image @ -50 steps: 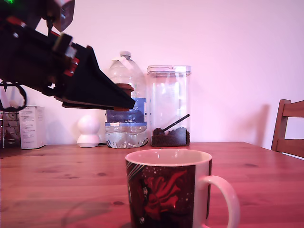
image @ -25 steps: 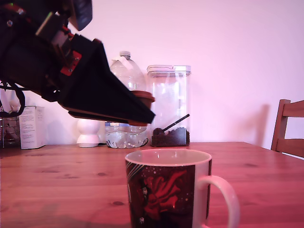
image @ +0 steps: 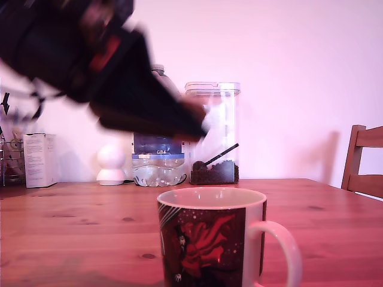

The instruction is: Pick up the coffee capsules from the table one by one and drop them inside the nearest coffee cup

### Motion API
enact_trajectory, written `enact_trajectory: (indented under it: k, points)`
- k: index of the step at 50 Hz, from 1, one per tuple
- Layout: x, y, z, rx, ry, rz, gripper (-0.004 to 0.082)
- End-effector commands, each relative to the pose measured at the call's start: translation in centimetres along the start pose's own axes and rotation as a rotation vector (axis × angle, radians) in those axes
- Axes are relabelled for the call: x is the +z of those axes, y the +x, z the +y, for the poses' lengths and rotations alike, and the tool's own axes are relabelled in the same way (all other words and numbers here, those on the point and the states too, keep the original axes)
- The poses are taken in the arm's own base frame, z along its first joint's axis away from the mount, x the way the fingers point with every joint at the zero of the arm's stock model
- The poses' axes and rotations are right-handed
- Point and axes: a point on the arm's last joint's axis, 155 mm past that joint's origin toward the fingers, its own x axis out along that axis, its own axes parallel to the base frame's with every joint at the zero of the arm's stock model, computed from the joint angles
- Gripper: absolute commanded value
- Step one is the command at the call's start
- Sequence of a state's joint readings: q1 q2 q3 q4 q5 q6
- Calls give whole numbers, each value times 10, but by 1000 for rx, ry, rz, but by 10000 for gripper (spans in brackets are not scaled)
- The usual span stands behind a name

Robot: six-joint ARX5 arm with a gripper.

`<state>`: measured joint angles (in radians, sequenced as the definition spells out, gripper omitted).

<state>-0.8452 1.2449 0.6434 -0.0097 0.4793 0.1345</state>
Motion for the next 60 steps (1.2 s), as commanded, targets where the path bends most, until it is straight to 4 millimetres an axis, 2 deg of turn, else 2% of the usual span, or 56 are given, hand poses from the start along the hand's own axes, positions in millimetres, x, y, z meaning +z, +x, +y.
enact_trajectory:
  k: [1,21,33,49,60]
  points:
    - [1,-1,-2,3,3,17,125]
    - [-2,8,-4,-8,40,199,128]
    - [-20,22,-3,-23,23,323,128]
    - [-55,36,-6,-42,-3,480,128]
    - [-57,38,-10,-52,3,488,128]
